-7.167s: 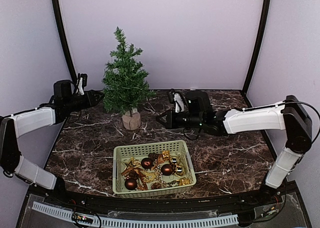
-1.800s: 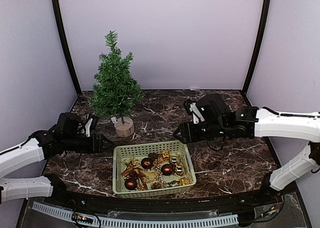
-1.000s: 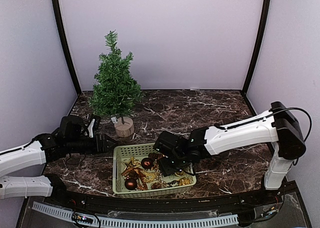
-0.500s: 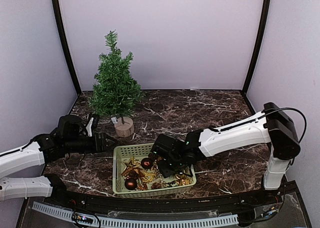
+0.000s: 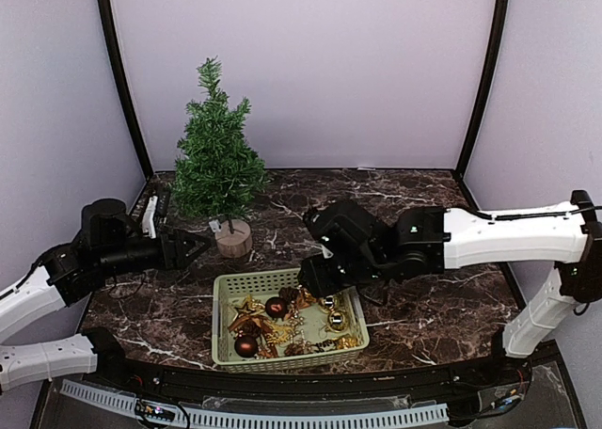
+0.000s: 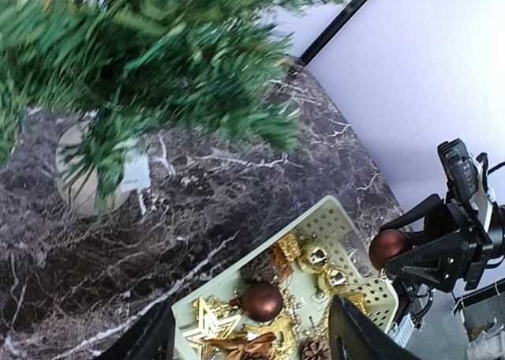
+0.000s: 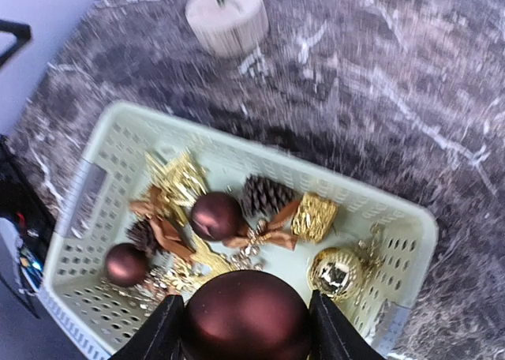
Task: Decorate the small christmas tree
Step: Pick up the ornament ball from the bin, then hang the ornament ball on the branch.
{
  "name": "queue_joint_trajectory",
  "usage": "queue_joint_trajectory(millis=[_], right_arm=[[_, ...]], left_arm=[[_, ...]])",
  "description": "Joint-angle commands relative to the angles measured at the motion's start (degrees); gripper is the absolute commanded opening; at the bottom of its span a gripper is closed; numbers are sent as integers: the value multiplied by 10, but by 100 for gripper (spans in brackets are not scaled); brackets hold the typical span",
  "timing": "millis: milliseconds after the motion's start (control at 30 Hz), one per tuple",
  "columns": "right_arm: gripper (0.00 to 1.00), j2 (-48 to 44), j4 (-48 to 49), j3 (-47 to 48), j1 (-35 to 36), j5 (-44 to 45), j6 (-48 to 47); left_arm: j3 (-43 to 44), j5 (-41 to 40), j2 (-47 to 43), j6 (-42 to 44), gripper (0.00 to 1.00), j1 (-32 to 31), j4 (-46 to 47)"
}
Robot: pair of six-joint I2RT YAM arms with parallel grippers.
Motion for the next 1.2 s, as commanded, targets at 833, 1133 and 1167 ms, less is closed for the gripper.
queue_joint_trajectory(millis=[833,1133,1167], right_arm=[[45,-59,267,171,-10,-87,-252],[44,-64,278,167,-18,-160,-246],[44,-65,279,167,-19,-161,-245]], left_arm=[[135,234,140,53,76,-91,270],[131,287,167,23,79,-95,347],[132,293,170,21,78,-95,352]])
